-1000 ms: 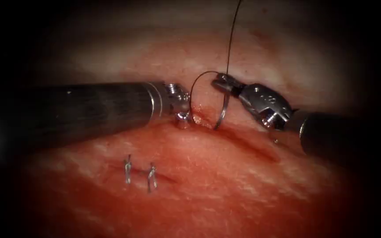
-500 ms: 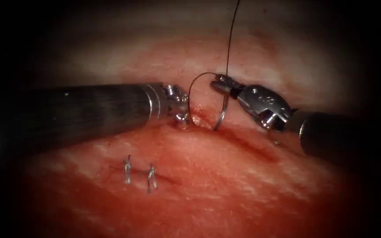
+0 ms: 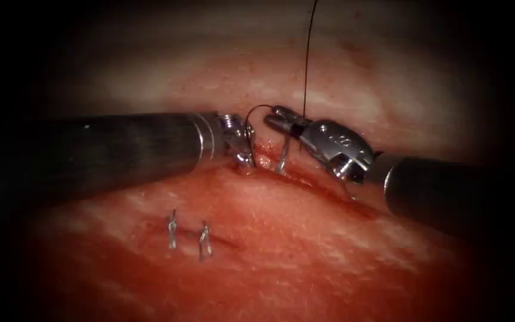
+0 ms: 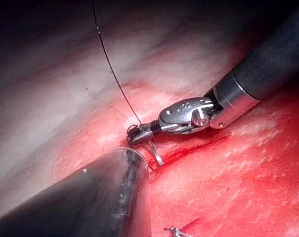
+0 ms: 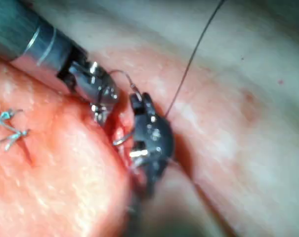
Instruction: Wound Closure
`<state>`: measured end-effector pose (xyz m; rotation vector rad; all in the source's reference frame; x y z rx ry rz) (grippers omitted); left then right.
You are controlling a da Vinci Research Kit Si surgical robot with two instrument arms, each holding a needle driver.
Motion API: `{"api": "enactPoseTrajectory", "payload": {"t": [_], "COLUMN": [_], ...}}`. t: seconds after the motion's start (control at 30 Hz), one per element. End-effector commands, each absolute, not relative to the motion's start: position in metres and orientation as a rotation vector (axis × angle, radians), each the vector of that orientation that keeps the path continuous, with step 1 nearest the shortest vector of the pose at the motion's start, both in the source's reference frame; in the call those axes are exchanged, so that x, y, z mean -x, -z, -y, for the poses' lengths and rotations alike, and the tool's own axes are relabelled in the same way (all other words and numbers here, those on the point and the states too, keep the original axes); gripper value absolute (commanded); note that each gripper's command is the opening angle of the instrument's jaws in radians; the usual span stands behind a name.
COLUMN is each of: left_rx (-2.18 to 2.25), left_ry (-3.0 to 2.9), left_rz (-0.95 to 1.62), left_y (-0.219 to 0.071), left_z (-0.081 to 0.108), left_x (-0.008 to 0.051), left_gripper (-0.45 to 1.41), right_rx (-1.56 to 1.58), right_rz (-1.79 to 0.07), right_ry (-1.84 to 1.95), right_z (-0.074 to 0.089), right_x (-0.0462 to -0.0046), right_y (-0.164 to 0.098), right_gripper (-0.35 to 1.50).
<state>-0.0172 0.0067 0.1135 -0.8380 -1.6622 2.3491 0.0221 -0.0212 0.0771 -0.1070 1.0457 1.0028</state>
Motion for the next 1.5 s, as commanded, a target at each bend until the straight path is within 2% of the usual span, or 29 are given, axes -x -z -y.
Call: {"api": "enactPoseTrajectory", "payload": {"t": [0.03,0.13,0.27,0.33,0.93,1.07,1.5], "left_rx": [0.844,0.857,0.858,0.826,0.668,0.695,0.834], "left_ry": [-2.349,-2.351,-2.348,-2.362,-2.355,-2.349,-2.297], "left_rz": [1.643,1.546,1.415,1.352,1.123,1.097,1.112], "left_y": [-0.114,-0.1135,-0.1126,-0.1123,-0.1105,-0.1094,-0.1063], "left_z": [-0.0068,-0.0079,-0.0095,-0.0103,-0.0103,-0.0083,-0.0025], "left_x": [0.0178,0.0176,0.0169,0.0164,0.0123,0.0132,0.019], "left_gripper": [-0.45,-0.42,0.02,0.04,0.0,-0.08,-0.16], "right_rx": [0.109,0.106,0.087,0.084,0.104,0.115,0.146], "right_rz": [-1.051,-1.053,-1.058,-1.058,-1.035,-1.026,-0.99], "right_ry": [-1.01,-1.041,-1.091,-1.096,-1.127,-1.134,-1.158], "right_z": [0.021,0.0208,0.0208,0.0209,0.0206,0.0204,0.0199], "right_x": [-0.0229,-0.023,-0.0231,-0.0231,-0.0224,-0.0222,-0.0217], "right_y": [-0.0774,-0.0771,-0.0768,-0.0768,-0.0769,-0.0771,-0.0773], "right_gripper": [-0.35,-0.35,-0.35,-0.35,-0.35,-0.35,-0.35]}}
